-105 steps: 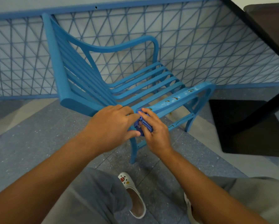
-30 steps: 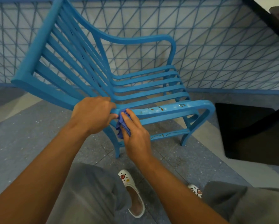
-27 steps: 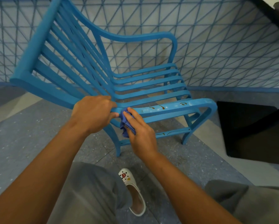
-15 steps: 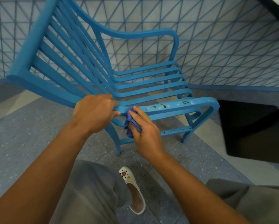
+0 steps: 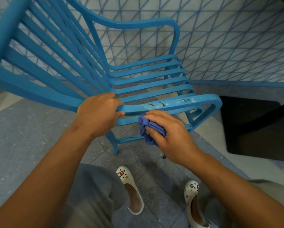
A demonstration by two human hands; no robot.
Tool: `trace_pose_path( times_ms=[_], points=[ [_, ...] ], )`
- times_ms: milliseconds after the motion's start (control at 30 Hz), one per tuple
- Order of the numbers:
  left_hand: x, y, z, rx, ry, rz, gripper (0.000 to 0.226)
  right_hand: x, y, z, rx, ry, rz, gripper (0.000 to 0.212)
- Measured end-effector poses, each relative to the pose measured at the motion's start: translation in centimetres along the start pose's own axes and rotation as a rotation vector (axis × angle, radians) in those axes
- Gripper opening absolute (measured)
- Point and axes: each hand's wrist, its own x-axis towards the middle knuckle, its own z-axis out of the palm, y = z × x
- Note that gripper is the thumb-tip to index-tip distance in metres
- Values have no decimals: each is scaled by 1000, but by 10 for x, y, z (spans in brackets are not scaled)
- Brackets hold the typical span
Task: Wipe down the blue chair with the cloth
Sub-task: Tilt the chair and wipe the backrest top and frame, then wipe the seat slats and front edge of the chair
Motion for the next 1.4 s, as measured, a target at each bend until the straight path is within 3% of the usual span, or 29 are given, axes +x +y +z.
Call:
trace_pose_path(
  times_ms=[133, 367, 567, 900, 1167, 1400],
  points=[
    [8, 4, 5, -36, -22, -29, 30, 21, -1, 11, -61, 60, 17, 33],
    [10, -3, 8, -57, -51, -2, 28, 37, 3, 33, -123, 14, 63, 38],
    [14, -6, 7, -132, -101, -37, 39, 26, 9, -16, 22, 3, 91, 16],
    [63, 73, 8, -257, -34, 193, 65, -12, 45, -153, 180, 19, 383, 31],
    [102, 124, 13, -304, -40, 298, 74, -24, 128, -201, -70, 189, 596, 15],
    [120, 145, 22, -358, -47, 306, 66, -6, 146, -199, -59, 160, 549, 41]
  ],
)
